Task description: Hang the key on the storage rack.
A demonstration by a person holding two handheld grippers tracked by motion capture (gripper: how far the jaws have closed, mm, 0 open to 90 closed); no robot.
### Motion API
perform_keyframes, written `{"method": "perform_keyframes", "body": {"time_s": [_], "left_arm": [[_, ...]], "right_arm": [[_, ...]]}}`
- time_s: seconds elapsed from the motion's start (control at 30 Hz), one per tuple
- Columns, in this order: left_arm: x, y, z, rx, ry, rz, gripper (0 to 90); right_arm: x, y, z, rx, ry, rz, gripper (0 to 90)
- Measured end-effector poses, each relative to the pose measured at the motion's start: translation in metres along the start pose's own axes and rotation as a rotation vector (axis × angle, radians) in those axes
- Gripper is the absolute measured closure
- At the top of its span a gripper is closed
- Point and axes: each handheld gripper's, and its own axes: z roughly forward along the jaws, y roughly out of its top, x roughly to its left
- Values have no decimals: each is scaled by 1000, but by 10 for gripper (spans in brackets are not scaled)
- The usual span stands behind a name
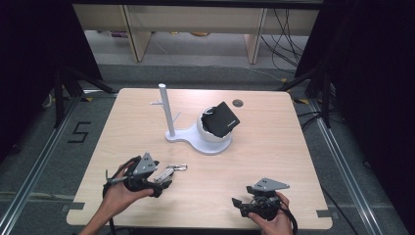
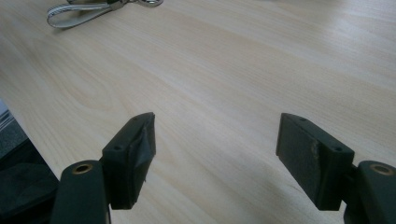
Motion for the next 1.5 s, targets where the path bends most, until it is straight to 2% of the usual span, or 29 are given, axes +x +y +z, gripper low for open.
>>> {"method": "perform_keyframes", "body": {"time_s": [0.07, 0.17, 0.2, 0.23, 0.27, 0.3, 0.43, 0.47, 0.53, 0.57, 0.6, 0.63, 0.67, 0.73, 0.8, 0.87, 0.97, 1.03, 1.27, 1.3, 1.33, 1.37, 1.4, 1.5], "left_arm": [[10, 8, 9, 41, 5, -3, 234], [19, 18, 25, 140, -5, 28, 293], [22, 21, 30, 178, -21, 30, 311], [25, 22, 34, 196, -33, 34, 349], [29, 26, 41, 223, -38, 33, 362], [31, 28, 44, 240, -38, 44, 375], [34, 37, 60, 300, -63, 65, 467], [34, 40, 64, 345, -84, 88, 479], [31, 43, 70, 382, -103, 102, 492], [29, 45, 72, 401, -109, 102, 502], [27, 47, 77, 430, -106, 115, 508], [27, 50, 79, 462, -100, 135, 524], [26, 51, 81, 471, -100, 141, 539], [25, 55, 87, 511, -105, 154, 550], [25, 57, 90, 520, -105, 159, 568], [25, 59, 94, 550, -112, 166, 580], [25, 61, 100, 605, -130, 185, 609], [27, 63, 103, 619, -134, 175, 641], [29, 68, 109, 698, -128, 196, 693], [28, 68, 110, 710, -127, 181, 692], [27, 69, 111, 737, -126, 207, 689], [26, 70, 111, 756, -129, 209, 674], [24, 71, 112, 769, -122, 228, 661], [19, 72, 114, 785, -97, 272, 684]], "right_arm": [[0, 0, 0, 0, 12, 15, 295], [0, 0, -1, -5, -1, 1, 295], [2, 0, -1, 5, 2, 30, 295], [2, 0, -2, 8, 2, 34, 295], [0, 0, -1, -2, -2, 3, 295], [-1, 0, 0, -19, 9, 5, 295], [-2, 0, -1, -13, 6, -1, 295], [-1, 0, -1, -15, 6, 3, 295], [-1, 0, -1, -7, 6, 4, 295], [-1, 0, -1, -8, 5, -4, 295], [2, 0, -2, 4, 8, 27, 296], [1, 0, -1, -2, 10, 12, 296], [-1, 0, -1, -10, 1, -14, 296], [0, 0, -1, -8, 14, -10, 296], [0, 0, -1, -8, 2, -21, 296], [2, 0, -1, 0, 9, 6, 296], [1, 0, 0, -15, 9, -22, 296], [1, 0, 0, -11, 9, -23, 296], [1, 0, 0, -5, 23, -27, 296], [2, 0, 0, -2, 20, -21, 296], [3, 0, 0, -1, 21, -21, 296], [3, 0, 0, 1, 23, -20, 296], [4, 0, 0, 8, 27, -12, 296], [3, 0, 0, -4, 21, -30, 296]]}}
